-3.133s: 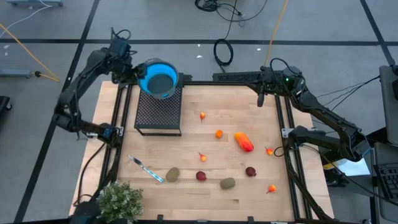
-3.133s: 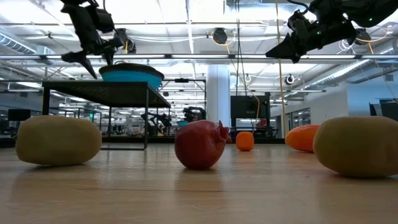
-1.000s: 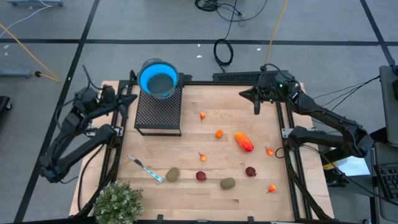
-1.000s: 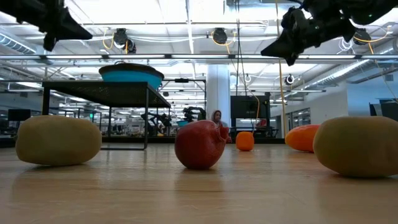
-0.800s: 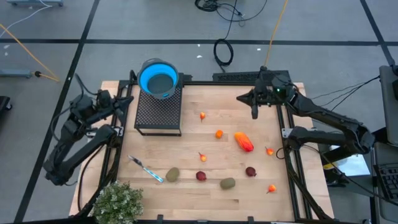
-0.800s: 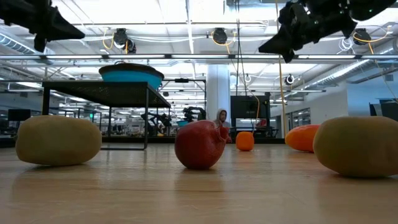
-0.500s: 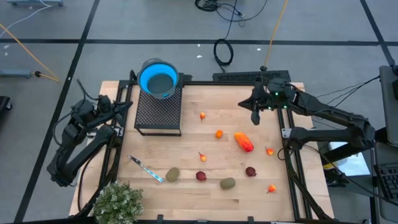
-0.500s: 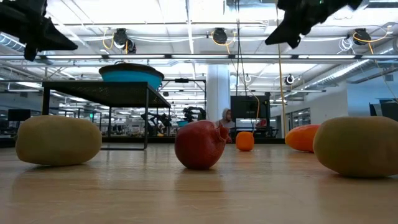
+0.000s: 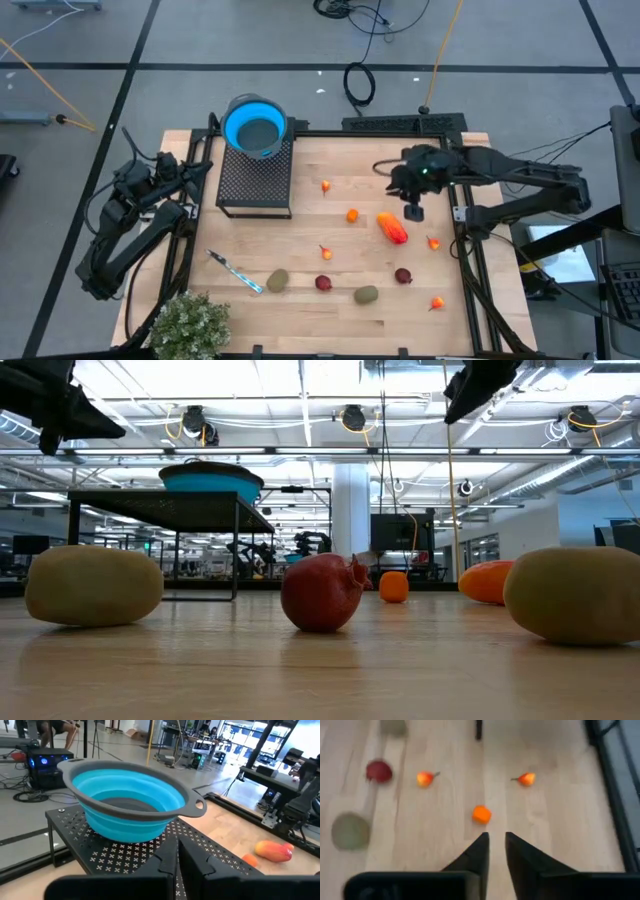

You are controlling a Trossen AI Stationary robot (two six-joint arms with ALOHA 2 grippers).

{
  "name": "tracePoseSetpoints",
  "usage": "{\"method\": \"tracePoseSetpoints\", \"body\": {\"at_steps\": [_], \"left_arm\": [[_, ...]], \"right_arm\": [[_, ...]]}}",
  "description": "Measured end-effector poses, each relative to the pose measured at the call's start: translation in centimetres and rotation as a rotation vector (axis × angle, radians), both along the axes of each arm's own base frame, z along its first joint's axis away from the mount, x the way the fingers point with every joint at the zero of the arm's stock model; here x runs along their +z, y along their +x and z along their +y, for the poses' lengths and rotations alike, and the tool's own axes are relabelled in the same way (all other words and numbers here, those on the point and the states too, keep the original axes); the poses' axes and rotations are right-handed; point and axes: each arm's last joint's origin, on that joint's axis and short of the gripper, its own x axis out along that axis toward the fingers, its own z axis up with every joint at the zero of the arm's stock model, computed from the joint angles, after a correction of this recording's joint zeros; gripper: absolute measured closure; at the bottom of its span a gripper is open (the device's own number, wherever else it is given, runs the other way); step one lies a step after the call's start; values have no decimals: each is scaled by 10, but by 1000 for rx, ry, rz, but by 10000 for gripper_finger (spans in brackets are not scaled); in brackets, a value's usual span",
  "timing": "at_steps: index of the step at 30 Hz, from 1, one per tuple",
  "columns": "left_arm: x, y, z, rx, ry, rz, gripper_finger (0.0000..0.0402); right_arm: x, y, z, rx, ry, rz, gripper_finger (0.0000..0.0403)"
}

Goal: Pick & Place Fruit
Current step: Put the mango into the blue strainer bowl on the shelf

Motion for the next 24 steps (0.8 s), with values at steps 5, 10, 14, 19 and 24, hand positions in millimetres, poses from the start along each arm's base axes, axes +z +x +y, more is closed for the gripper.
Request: {"method": "tracePoseSetpoints", "body": {"at_steps": [5,10,14,19,24], "left_arm": [[0,0,0,-1,0,0,391],[0,0,0,-1,-2,3,400],[0,0,0,-1,-3,4,388],[-1,0,0,-2,3,9,381],[-1,0,0,-2,3,11,389]], "right_arm": [[-16,11,9,61,2,130,274],[-30,12,14,45,39,284,206],[-37,12,14,-55,101,357,153],[-45,15,14,-154,159,439,96],[-55,19,16,-139,233,526,65]]}}
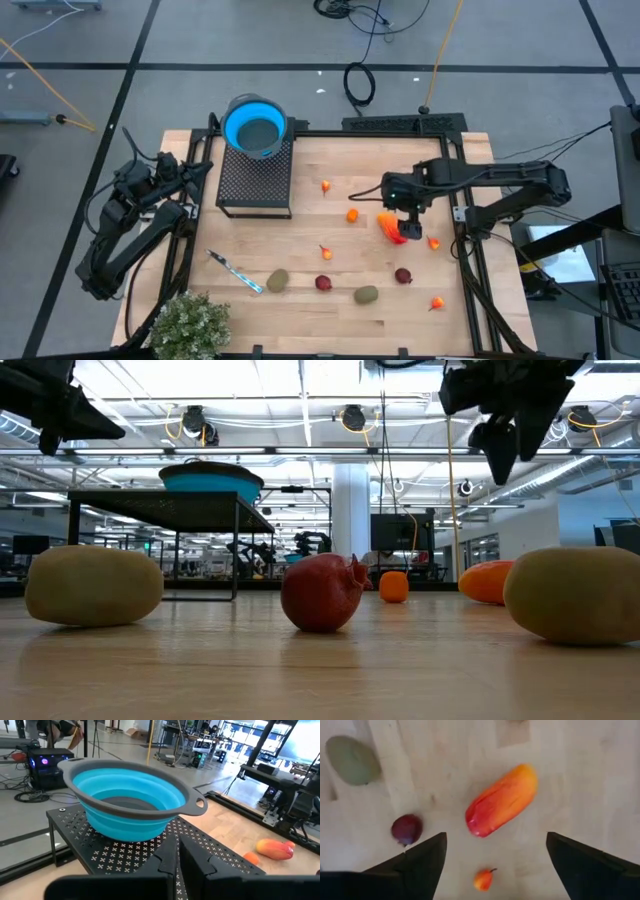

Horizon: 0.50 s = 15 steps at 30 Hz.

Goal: Pick & Place Fruit
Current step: Put the mango into the blue strainer bowl on the shelf

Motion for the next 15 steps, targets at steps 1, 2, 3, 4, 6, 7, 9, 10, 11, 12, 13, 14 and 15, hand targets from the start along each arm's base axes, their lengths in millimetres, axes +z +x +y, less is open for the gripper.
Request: {"method": "tracePoseSetpoints", "body": {"at_steps": [1,2,3,4,6,7,9,10,11,12,13,14,15], "left_arm": [[0,0,0,0,0,0,392],[0,0,0,-1,0,0,394],[0,0,0,0,-1,1,397],[0,0,0,0,-1,1,399],[-1,0,0,-1,-5,6,400],[-1,0,0,-1,-5,6,399],[-1,0,0,-2,-4,7,393],[-1,0,0,-2,-4,7,390],[-1,0,0,-2,-4,7,387],[-1,0,0,-2,-4,7,383],[-1,0,0,-2,-4,7,381],[-1,0,0,-2,-4,7,379],[-1,0,0,-2,-4,7,379]], "right_arm": [[-2,1,0,0,11,9,62],[-4,3,0,-3,21,16,60],[-5,4,0,-7,24,24,58],[-7,5,0,-11,23,32,58],[-13,5,0,-11,25,53,58],[-15,6,0,-12,24,64,58],[-20,5,0,-12,25,82,57],[-23,4,0,-12,26,89,57],[-26,4,0,-15,27,96,57],[-29,2,0,-23,29,108,57],[-32,1,1,-34,30,123,57],[-35,0,1,-40,31,135,57],[-38,-1,1,-40,32,145,57]]}}
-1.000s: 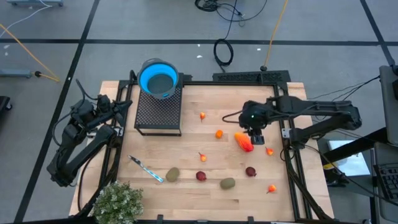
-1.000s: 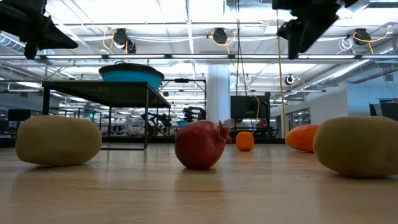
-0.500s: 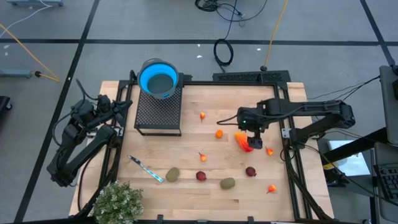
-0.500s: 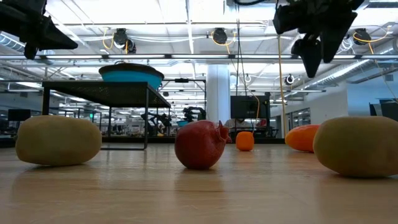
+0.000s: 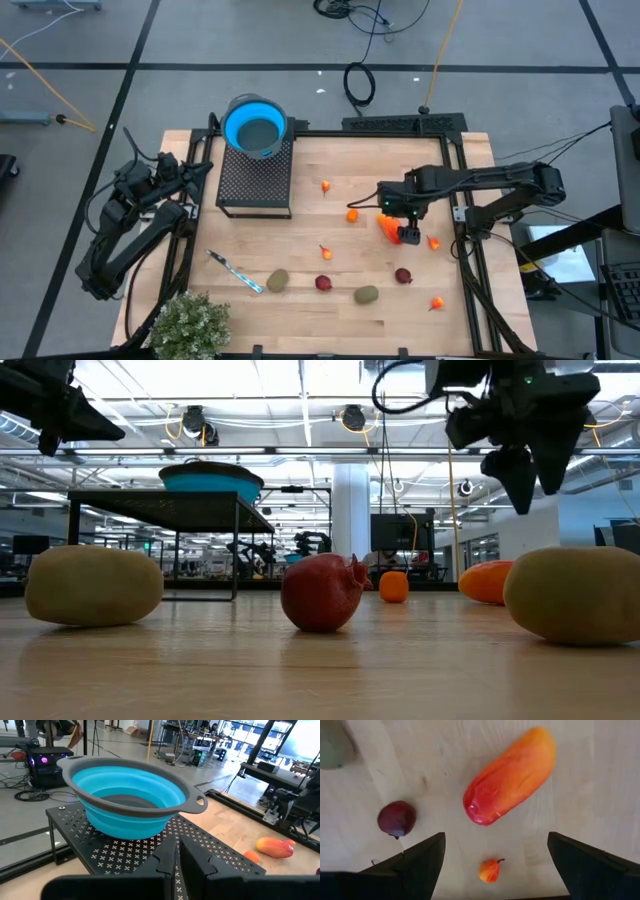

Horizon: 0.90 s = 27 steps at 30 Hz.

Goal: Pick & Place Fruit
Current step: Put the mango into the blue strainer bowl on the shelf

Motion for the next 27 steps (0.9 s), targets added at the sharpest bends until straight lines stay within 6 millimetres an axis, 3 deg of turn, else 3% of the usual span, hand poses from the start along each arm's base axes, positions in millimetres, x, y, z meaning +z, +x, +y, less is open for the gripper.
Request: {"method": "tracePoseSetpoints", "body": {"at_steps": [8,22,27], "left_arm": [[0,0,0,-4,16,12,378],[0,0,0,-4,17,13,378],[0,0,0,-4,17,13,378]], "right_arm": [[-15,-7,0,-60,5,66,57],[-15,-1,0,-88,6,9,56],[-15,1,0,-128,8,-11,32]]}}
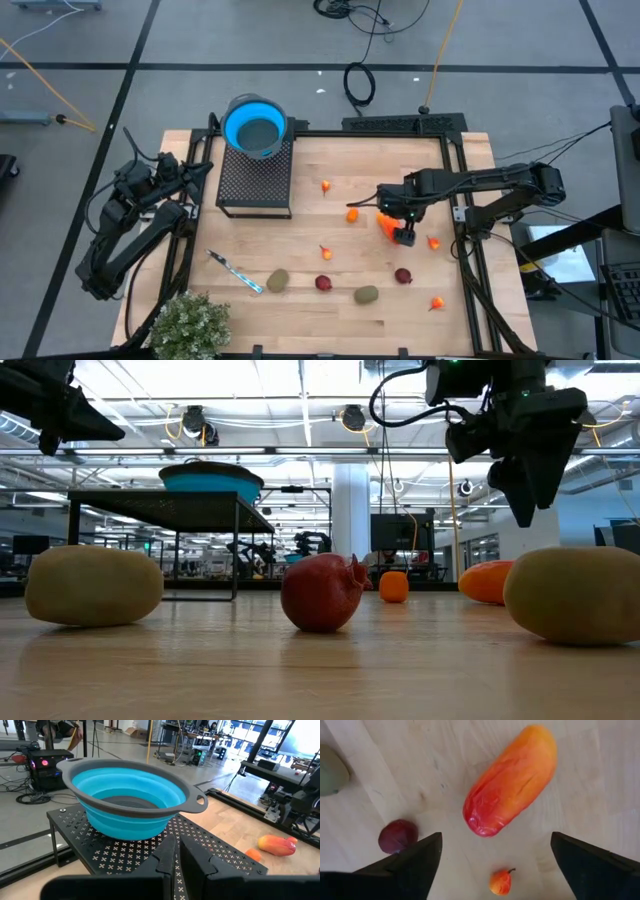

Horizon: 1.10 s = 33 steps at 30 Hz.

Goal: Pick & Place Fruit
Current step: Put the mango into the blue strainer bowl on the shelf

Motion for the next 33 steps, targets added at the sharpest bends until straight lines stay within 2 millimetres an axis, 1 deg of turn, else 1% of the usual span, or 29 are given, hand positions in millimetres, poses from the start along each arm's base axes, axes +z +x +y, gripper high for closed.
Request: {"method": "tracePoseSetpoints", "body": {"at_steps": [2,4,10,16,23,28,30,33], "left_arm": [[0,0,0,0,0,0,378],[0,0,0,0,0,0,378],[0,0,0,-4,-1,-1,378],[0,0,-1,-26,-3,-4,378],[0,0,-1,-27,-1,-2,378],[0,0,-1,-28,4,1,378],[0,0,-1,-28,4,1,378],[0,0,-1,-28,3,1,378]], "right_arm": [[0,2,0,-11,-1,-16,13],[0,3,0,-27,-2,-32,7],[1,10,-1,-79,-4,-97,11],[1,10,-1,-62,-7,-101,5],[1,11,-2,-101,-58,-106,5],[2,15,-3,-104,-57,-141,6],[0,15,-3,-106,-71,-146,6],[-13,13,-3,-113,-81,-142,5]]}}
